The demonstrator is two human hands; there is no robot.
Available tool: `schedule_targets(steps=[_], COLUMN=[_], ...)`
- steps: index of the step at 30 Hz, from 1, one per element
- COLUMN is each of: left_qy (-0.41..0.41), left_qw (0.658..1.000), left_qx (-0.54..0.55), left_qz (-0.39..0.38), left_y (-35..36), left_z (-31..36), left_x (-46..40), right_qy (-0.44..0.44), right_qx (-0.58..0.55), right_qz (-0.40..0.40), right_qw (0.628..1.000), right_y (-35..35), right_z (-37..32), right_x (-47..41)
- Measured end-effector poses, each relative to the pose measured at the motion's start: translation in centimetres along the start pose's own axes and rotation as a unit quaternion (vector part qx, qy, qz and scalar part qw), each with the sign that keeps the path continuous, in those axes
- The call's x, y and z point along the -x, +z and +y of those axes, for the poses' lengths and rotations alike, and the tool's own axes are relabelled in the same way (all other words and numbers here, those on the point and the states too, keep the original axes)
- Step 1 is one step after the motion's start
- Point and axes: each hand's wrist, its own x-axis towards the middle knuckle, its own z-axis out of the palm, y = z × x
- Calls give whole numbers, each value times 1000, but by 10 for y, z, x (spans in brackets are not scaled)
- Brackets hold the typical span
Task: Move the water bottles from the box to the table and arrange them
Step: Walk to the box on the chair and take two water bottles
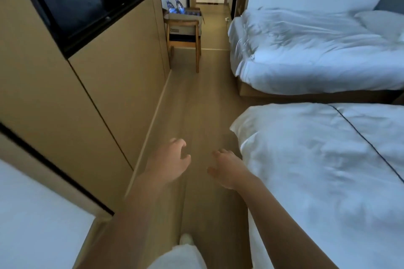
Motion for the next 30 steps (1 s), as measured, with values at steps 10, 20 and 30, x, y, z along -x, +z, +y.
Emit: schedule_targets(steps=[10, 20, 30], left_qy=[8, 13, -24], left_qw=[1000, 999, 1000], left_qx=[-3, -35, -6], left_qz=[-24, -2, 10], left_y=[-41, -63, -85], left_z=[-29, -20, 3], left_x=[-208, -437, -659], right_qy=[19, 21, -4], right_qx=[5, 3, 6], right_qz=[2, 19, 31], right_qw=[1000, 1000, 999], right_y=[-62, -143, -257], right_z=[11, 76, 139], right_x=[-196, -401, -613])
